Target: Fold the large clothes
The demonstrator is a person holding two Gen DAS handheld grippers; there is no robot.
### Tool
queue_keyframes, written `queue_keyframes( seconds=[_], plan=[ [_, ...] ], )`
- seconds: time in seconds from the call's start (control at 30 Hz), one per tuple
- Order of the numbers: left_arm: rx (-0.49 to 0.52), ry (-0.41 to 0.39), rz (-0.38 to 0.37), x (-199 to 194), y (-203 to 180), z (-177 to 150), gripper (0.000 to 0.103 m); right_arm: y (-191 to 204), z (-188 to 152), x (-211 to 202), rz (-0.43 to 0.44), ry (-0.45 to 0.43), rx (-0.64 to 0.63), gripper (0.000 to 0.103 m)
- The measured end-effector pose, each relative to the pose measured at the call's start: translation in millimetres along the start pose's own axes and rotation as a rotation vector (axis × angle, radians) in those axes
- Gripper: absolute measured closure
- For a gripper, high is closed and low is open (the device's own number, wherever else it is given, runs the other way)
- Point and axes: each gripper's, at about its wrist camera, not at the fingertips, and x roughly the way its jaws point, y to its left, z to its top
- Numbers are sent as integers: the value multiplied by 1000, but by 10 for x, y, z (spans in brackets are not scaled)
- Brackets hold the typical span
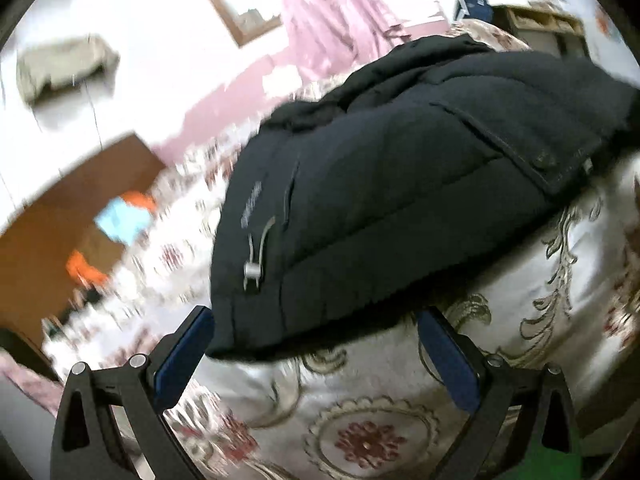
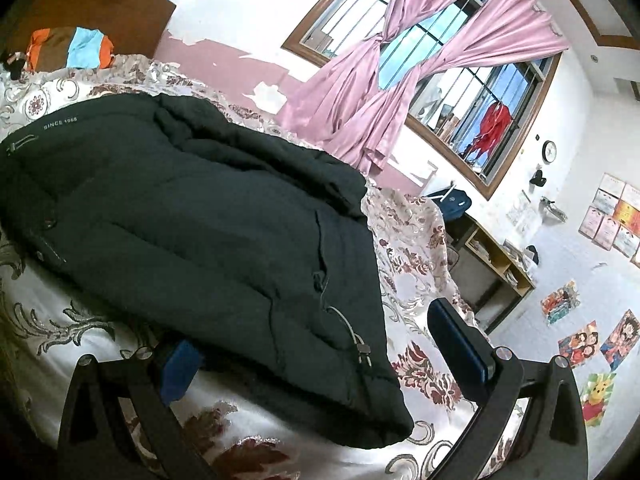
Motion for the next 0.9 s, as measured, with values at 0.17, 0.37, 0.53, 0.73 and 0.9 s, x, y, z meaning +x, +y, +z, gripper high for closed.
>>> queue_keyframes(
  seconds=[0.17, 0.37, 0.53, 0.73, 0.9],
  plan=[
    [85, 1, 9, 113, -146, 29, 0, 8, -2, -39, -7, -12, 4, 2],
    [25, 29, 14, 243, 14, 46, 0, 15, -43, -23, 7, 21, -3, 2],
    [-37, 40, 31, 316, 145, 26, 0, 24, -53, 9, 3, 36, -12, 2],
    [-54, 0, 105, 322, 212, 35, 1, 81, -78, 96, -42, 60, -66, 2],
    [-56, -27, 117, 297, 223, 46, 4, 141, -104, 152, -56, 90, -116, 2]
  ],
)
